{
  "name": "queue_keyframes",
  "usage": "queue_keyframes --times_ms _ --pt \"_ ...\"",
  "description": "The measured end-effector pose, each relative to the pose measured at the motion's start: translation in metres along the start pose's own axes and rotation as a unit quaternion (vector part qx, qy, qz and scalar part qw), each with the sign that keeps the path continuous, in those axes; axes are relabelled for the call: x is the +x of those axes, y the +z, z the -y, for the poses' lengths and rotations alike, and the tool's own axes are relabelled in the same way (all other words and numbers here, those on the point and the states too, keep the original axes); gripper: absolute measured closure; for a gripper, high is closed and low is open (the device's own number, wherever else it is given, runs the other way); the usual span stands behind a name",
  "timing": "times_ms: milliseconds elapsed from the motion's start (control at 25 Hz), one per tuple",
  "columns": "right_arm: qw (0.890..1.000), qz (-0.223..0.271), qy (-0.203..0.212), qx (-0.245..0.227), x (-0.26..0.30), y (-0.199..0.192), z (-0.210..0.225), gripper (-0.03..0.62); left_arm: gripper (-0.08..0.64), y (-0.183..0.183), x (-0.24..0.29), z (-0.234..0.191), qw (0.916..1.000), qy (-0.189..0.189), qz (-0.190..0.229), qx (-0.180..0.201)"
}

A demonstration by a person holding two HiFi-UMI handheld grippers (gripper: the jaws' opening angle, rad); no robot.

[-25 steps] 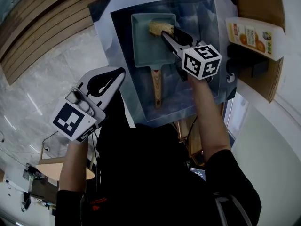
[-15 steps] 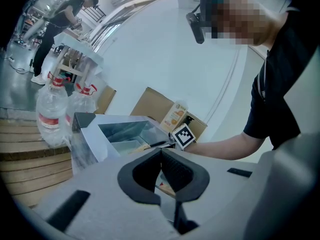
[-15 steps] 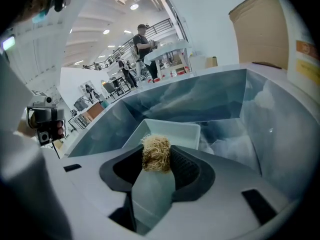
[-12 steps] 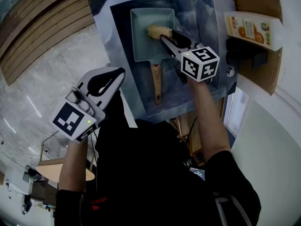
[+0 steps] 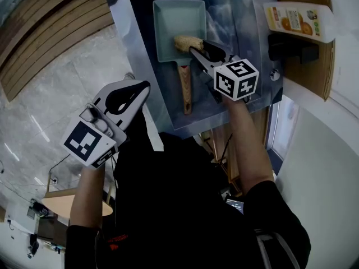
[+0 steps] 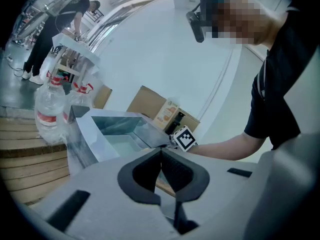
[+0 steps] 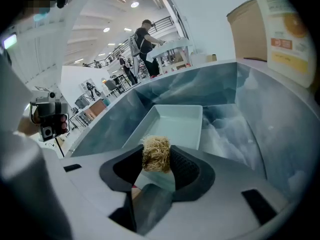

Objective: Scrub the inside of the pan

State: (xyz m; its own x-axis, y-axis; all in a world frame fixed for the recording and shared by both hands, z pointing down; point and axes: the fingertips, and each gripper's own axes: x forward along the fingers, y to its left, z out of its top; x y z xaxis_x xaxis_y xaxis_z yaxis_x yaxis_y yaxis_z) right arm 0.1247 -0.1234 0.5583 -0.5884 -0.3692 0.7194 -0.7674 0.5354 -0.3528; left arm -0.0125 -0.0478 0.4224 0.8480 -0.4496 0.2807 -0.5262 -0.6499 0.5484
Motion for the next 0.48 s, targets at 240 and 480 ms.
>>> queue_keyframes --times_ms 240,480 --pt "1.000 -0.010 0.001 -0.010 -0.008 -0.016 -0.008 0.425 0.541 -0.003 -0.001 0.009 1.0000 0.002 -0.007 0.001" --pt "1.000 -0.023 0.009 -0.015 -0.010 -0.019 -0.012 0.425 0.541 0.000 -0.004 0.013 0.9999 -0.004 0.001 0.010"
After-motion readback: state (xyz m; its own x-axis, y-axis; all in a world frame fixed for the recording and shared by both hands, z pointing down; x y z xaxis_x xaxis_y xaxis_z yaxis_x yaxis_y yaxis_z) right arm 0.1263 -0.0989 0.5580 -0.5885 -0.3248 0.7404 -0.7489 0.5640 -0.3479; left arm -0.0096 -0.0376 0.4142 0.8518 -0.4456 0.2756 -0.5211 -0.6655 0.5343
